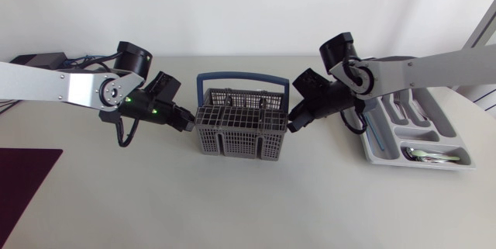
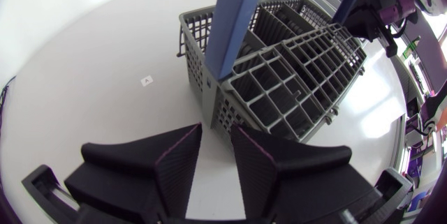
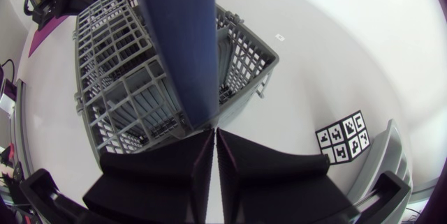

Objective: Transfer all utensils from the basket to the drawer tray.

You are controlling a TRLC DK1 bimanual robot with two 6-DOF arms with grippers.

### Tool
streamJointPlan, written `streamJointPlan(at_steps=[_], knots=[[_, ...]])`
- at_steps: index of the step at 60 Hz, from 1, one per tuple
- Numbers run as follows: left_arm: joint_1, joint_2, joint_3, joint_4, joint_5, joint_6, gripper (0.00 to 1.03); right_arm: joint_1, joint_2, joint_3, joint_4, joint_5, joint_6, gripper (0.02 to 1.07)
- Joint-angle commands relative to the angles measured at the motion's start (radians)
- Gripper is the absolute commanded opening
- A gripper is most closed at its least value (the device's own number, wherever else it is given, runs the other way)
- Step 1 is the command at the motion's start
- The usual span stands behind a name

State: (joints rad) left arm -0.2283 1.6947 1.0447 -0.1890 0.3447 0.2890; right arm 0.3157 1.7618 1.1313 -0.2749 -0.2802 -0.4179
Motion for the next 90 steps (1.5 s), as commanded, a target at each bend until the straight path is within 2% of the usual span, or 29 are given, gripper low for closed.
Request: streamJointPlan(at_steps=[1,18,43,54,56,59,60,62,64,68,77,90], knots=[[0.007,-0.036,-0.045,0.005,0.053,0.01,0.32,0.052,0.042,0.047,-0.006,-0.031,0.036,0.13],[0.07,-0.049,-0.045,0.005,0.056,0.032,0.32,0.086,0.122,0.142,-0.029,-0.017,0.067,0.13],[0.06,-0.026,-0.026,0.003,0.06,0.027,0.33,0.066,0.122,0.119,-0.029,0.004,0.067,0.12],[0.061,-0.018,-0.028,0.0,0.06,0.03,0.49,0.052,0.097,0.085,-0.02,0.039,0.068,0.13],[0.064,-0.018,-0.028,-0.001,0.059,0.03,0.56,0.045,0.088,0.076,-0.018,0.044,0.068,0.21],[0.07,-0.021,-0.028,-0.001,0.057,0.035,0.64,0.036,0.076,0.064,-0.015,0.061,0.068,0.4],[0.08,-0.021,-0.028,-0.001,0.054,0.036,0.68,0.034,0.07,0.055,-0.014,0.072,0.068,0.5],[0.093,-0.021,-0.026,-0.001,0.054,0.036,0.72,0.028,0.057,0.041,-0.007,0.092,0.068,0.64],[0.109,-0.026,-0.026,-0.001,0.051,0.036,0.78,0.023,0.042,0.025,-0.003,0.111,0.068,0.75],[0.133,-0.049,-0.035,-0.003,0.05,0.036,0.84,0.008,0.001,-0.011,0.008,0.136,0.068,0.89],[0.162,-0.13,-0.075,-0.003,0.05,0.032,0.88,-0.012,-0.093,-0.093,0.023,0.145,0.034,0.9],[0.147,-0.178,-0.097,-0.012,0.047,0.019,0.88,0.034,-0.114,-0.119,0.02,0.153,0.042,0.87]])
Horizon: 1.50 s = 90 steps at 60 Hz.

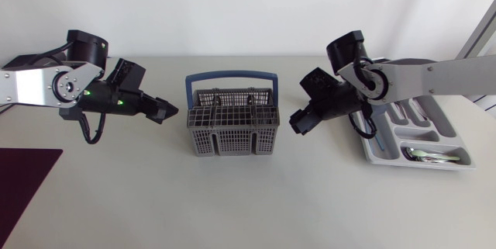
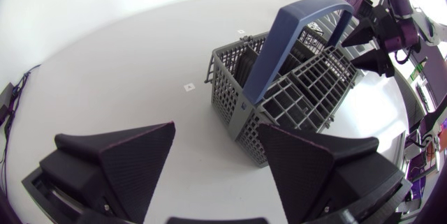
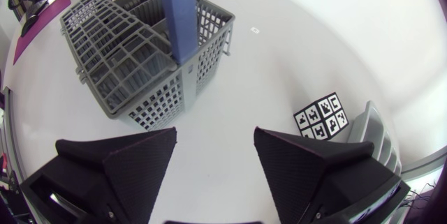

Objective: Transfer all utensils from the basket to the drawer tray.

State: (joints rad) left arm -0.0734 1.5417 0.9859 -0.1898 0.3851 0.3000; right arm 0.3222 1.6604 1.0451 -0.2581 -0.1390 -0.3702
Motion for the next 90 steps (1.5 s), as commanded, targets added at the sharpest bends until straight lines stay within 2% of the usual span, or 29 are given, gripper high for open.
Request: streamJointPlan(at_steps=[1,15,34,43,47,50,57,64,66,74,84,90], knots=[[-0.008,-0.032,-0.039,-0.013,0.006,0.008,0.88,0.034,-0.016,-0.034,0.003,0.016,-0.001,0.87],[-0.003,-0.104,-0.067,-0.036,0.006,0.016,0.88,0.113,-0.014,-0.02,0.006,0.075,0.03,0.87],[0.006,-0.121,-0.095,-0.034,0.006,0.022,0.88,0.095,-0.025,-0.045,0.003,0.105,0.031,0.87],[0.02,-0.227,-0.136,-0.039,0.003,0.025,0.91,0.08,-0.165,-0.125,0.002,0.157,0.013,0.88],[0.021,-0.298,-0.155,-0.045,-0.015,0.025,0.98,0.08,-0.238,-0.158,0.0,0.193,0.005,0.96],[0.021,-0.345,-0.17,-0.046,-0.028,0.025,0.98,0.075,-0.292,-0.183,-0.004,0.211,-0.007,1.02],[0.023,-0.483,-0.213,-0.051,-0.058,0.018,0.99,0.034,-0.422,-0.247,-0.015,0.233,-0.03,1.03],[0.026,-0.592,-0.254,-0.046,-0.083,0.004,0.99,-0.017,-0.528,-0.3,-0.01,0.234,-0.05,1.03],[0.034,-0.618,-0.26,-0.046,-0.114,-0.018,0.99,-0.038,-0.562,-0.312,-0.012,0.233,-0.061,1.03],[0.069,-0.703,-0.286,-0.045,-0.141,-0.027,0.99,-0.129,-0.679,-0.353,-0.021,0.21,-0.085,1.03],[0.095,-0.75,-0.316,-0.051,-0.143,-0.052,0.99,-0.245,-0.777,-0.393,-0.041,0.147,-0.053,1.03],[0.112,-0.808,-0.352,-0.031,-0.143,-0.044,0.99,-0.29,-0.855,-0.435,-0.001,0.141,-0.027,1.03]])
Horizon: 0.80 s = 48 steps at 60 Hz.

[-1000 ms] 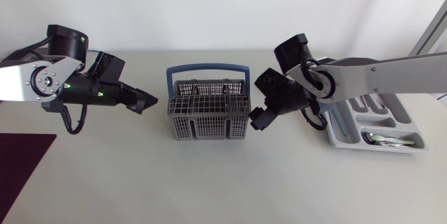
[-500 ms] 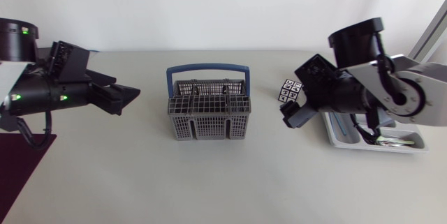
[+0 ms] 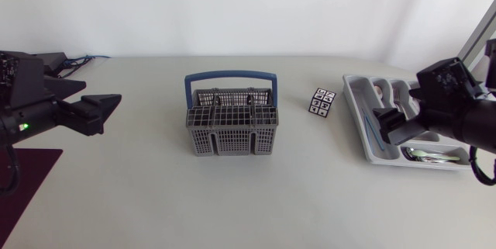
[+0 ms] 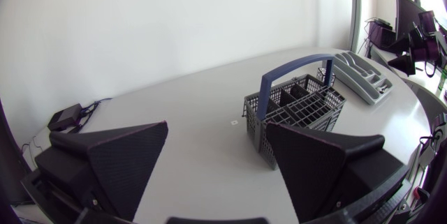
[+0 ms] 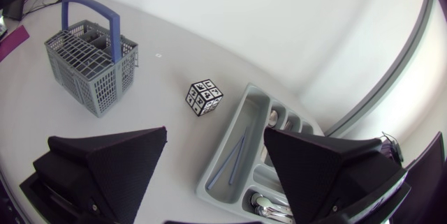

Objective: Transfer all utensils from the basket to the drawer tray.

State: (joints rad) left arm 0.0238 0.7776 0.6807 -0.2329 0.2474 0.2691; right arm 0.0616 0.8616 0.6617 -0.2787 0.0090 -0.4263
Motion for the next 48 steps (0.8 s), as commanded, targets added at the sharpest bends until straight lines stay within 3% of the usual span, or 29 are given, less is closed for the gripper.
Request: streamJointPlan(at_steps=[1,12,26,48], knots=[[0.013,-0.058,-0.056,0.021,-0.005,-0.011,0.99,-0.034,-0.073,-0.062,0.029,-0.007,0.029,1.03],[0.002,-0.199,-0.168,0.109,-0.005,-0.018,0.99,-0.059,-0.257,-0.188,0.11,0.006,0.023,1.03],[0.015,-0.282,-0.247,0.136,-0.005,-0.05,0.99,-0.059,-0.389,-0.284,0.126,0.006,0.043,1.03],[0.0,-0.469,-0.41,0.173,-0.096,-0.133,0.99,-0.06,-0.577,-0.434,0.187,0.0,0.195,1.03]])
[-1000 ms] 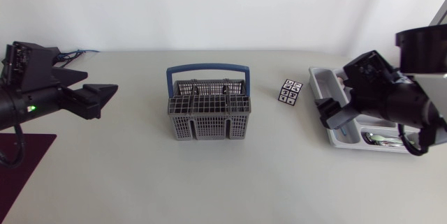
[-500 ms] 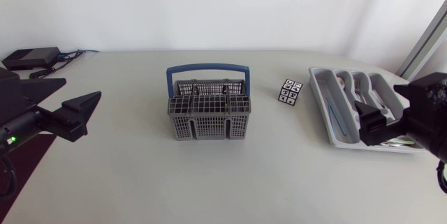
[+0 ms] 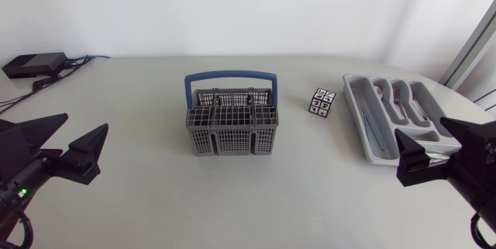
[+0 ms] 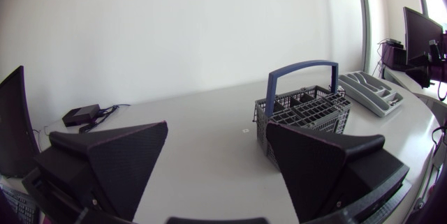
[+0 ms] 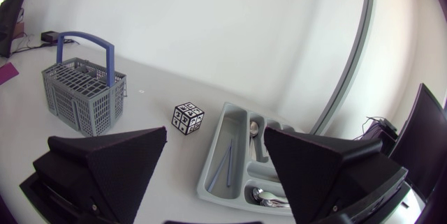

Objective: Transfer all utensils from the basket to the drawer tray.

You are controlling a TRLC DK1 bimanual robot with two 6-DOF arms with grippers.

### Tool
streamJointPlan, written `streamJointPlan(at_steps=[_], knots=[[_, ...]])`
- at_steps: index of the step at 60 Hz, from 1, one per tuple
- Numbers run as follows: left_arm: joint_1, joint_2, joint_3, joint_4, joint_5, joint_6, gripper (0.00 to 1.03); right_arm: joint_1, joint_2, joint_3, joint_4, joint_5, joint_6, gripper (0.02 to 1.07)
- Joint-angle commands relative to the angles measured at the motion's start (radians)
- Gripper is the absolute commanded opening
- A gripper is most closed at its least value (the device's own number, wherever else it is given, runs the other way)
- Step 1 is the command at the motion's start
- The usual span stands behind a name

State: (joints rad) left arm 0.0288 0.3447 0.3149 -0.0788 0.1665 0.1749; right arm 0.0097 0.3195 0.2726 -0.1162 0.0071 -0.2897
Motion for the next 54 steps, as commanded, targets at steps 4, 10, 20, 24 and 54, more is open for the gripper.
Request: streamJointPlan(at_steps=[4,10,20,24,54], knots=[[-0.008,-0.072,-0.076,0.026,-0.033,-0.054,0.99,-0.008,-0.071,-0.074,0.036,0.001,0.088,1.03],[-0.012,-0.122,-0.12,0.035,-0.058,-0.076,0.99,-0.009,-0.122,-0.115,0.052,-0.001,0.129,1.03],[-0.018,-0.206,-0.194,0.052,-0.099,-0.114,0.99,-0.009,-0.207,-0.182,0.08,-0.004,0.198,1.03],[-0.021,-0.24,-0.223,0.058,-0.115,-0.129,0.98,-0.009,-0.24,-0.209,0.091,-0.005,0.225,1.03],[-0.029,-0.345,-0.315,0.079,-0.167,-0.175,0.97,-0.01,-0.319,-0.273,0.116,-0.007,0.29,1.03]])
